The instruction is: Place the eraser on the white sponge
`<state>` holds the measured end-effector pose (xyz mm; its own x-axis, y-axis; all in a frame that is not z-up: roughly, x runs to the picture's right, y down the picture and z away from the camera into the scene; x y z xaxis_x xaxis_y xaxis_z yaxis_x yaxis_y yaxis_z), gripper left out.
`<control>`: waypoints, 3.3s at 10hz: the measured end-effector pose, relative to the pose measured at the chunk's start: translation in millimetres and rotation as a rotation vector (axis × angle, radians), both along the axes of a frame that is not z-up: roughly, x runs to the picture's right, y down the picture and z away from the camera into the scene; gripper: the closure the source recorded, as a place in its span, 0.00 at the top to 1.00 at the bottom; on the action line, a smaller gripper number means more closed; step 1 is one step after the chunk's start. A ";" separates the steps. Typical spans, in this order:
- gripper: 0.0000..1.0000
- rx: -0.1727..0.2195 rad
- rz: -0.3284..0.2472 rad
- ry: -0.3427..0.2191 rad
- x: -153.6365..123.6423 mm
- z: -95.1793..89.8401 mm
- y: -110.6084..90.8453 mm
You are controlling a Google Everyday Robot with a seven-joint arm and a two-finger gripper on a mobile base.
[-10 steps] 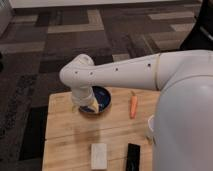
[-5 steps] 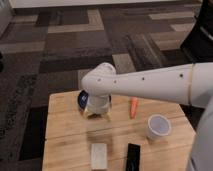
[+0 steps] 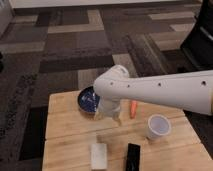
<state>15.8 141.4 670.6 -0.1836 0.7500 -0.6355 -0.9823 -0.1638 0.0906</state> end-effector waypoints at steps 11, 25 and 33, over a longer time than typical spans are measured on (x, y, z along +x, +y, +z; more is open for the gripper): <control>0.65 -0.038 0.023 0.180 91.7 -19.8 95.2; 0.65 -0.002 0.002 0.116 97.5 -3.7 138.6; 0.65 0.006 -0.025 0.056 111.6 10.0 164.6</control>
<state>127.3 306.0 680.6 -0.1999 0.7588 -0.6199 -0.9796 -0.1404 0.1441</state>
